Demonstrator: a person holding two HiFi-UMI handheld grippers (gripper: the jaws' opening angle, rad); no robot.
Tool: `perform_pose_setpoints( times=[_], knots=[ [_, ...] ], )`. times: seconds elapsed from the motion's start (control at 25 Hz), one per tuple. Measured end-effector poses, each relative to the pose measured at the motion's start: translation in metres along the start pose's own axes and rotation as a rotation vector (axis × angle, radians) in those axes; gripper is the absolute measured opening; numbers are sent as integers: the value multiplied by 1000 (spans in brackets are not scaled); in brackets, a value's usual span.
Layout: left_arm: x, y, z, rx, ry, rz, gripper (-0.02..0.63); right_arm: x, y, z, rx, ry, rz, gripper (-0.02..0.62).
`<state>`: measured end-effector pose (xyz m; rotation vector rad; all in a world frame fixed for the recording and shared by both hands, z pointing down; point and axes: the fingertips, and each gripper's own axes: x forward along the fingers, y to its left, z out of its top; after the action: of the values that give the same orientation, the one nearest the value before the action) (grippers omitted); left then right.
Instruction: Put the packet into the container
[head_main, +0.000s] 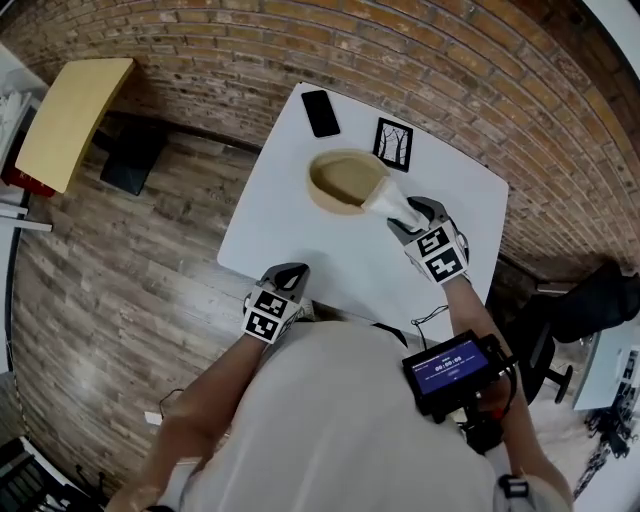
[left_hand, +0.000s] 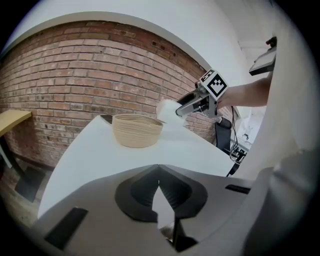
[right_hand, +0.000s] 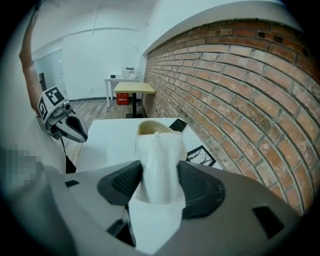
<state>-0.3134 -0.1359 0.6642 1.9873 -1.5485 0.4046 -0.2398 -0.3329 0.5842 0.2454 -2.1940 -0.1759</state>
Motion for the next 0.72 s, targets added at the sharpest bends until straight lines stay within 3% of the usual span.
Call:
perform_pose_setpoints(
  times=[0.4,0.72],
  knots=[
    [-21,24,-9,-79,-27,97,9,38,-12,42,-127,-1,44,253],
    [-30,33,-20,-120,-19,128,10,81,-3,59,-226,30,124,253]
  ],
)
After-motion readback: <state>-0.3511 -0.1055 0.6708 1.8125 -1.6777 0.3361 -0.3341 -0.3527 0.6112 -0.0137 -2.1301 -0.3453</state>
